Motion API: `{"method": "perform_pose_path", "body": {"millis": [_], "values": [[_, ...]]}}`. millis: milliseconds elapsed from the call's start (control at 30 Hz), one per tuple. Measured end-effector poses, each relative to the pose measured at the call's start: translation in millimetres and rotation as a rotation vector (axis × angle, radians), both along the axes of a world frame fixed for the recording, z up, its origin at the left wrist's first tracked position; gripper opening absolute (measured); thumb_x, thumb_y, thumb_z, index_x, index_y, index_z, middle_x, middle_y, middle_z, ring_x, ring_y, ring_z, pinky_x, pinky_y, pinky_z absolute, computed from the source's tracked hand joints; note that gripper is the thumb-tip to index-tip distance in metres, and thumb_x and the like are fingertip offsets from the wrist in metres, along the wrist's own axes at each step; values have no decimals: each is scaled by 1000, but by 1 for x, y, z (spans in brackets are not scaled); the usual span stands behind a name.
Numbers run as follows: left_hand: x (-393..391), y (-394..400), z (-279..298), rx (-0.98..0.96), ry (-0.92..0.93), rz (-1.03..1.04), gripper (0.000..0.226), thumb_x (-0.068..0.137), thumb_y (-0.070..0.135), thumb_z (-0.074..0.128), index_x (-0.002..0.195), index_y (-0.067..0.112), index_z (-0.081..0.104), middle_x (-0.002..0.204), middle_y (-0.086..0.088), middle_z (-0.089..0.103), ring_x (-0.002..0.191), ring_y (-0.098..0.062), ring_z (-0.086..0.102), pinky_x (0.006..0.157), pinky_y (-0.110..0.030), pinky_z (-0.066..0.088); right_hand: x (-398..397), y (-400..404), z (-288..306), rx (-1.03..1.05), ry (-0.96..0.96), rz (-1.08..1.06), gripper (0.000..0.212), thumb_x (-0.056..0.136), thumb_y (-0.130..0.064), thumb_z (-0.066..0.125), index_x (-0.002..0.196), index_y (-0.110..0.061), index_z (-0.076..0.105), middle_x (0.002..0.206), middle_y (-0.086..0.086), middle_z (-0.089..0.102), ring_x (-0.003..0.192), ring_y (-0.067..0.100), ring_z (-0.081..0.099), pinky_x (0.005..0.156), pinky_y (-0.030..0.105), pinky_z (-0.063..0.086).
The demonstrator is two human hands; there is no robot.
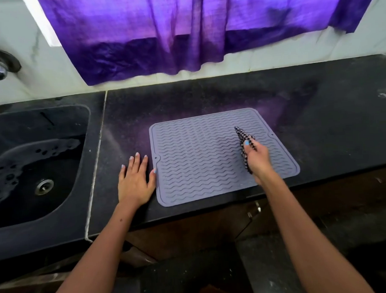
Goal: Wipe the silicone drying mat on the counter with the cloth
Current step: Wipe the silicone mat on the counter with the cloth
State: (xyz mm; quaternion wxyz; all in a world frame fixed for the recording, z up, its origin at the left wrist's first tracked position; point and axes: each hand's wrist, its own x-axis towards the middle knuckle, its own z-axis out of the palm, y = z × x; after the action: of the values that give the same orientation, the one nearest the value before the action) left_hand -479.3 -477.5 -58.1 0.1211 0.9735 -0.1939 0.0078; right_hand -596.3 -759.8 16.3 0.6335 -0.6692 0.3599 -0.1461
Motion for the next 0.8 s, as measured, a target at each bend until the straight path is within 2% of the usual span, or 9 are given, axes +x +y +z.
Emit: {"method": "perform_pose_path", "body": {"millis": [67,133,200,267,467,567,633,700,800], "values": [[0,1,0,20,19,-7,89,77,62,-6,150,17,17,159,-6,8,147,-20,4,118,-41,1,1,39,2,-239,28,76,44,98,-13,41,141,-17,38,142,3,45,116,17,52,96,29,42],[0,2,0,44,38,-18,83,81,59,-3,150,17,13,159,-6,4,147,-19,-1,118,-40,-3,1,71,-20,-606,132,278,49,97,-14,43,144,-19,32,154,0,27,140,19,29,116,35,22],[0,3,-1,64,53,-27,77,84,55,1,151,17,10,159,-6,1,147,-19,-4,118,-40,-5,1,85,-46,-999,278,441,56,96,-21,42,148,-20,21,158,0,9,147,18,6,118,34,1],[-1,2,-2,61,38,-24,79,84,57,-2,151,17,9,159,-6,0,147,-19,-4,117,-39,-6,2,82,-55,-1141,344,474,60,96,-26,41,150,-21,14,159,1,-1,147,17,-2,117,32,-5],[-2,1,-4,22,25,-16,85,79,59,-7,150,17,13,159,-7,4,147,-20,-1,118,-40,-5,10,71,-43,-951,282,510,54,94,-13,46,145,-24,30,157,-7,15,145,13,12,119,34,10],[-4,1,-1,26,34,-19,79,83,56,-2,150,17,13,159,-7,3,147,-20,-2,118,-40,-5,18,67,-24,-234,90,215,41,96,-10,44,136,-21,47,141,2,48,128,23,46,107,40,38],[-5,1,1,22,48,-23,76,85,54,2,150,16,13,159,-8,3,147,-20,-1,118,-40,-4,26,63,-13,141,-59,31,38,99,-14,41,136,-15,47,136,8,53,119,23,53,103,36,43],[-6,3,3,14,44,-29,82,81,57,-4,150,17,14,159,-8,3,147,-21,-1,118,-41,-4,28,74,-3,110,-81,38,40,98,-16,41,138,-16,44,137,6,52,119,20,53,103,36,43],[-5,4,2,0,46,-40,90,75,60,-10,150,16,15,159,-8,4,147,-21,0,118,-41,-3,22,114,-3,-250,-51,305,47,97,-13,42,143,-20,36,143,-5,42,133,18,39,112,40,34]]}}
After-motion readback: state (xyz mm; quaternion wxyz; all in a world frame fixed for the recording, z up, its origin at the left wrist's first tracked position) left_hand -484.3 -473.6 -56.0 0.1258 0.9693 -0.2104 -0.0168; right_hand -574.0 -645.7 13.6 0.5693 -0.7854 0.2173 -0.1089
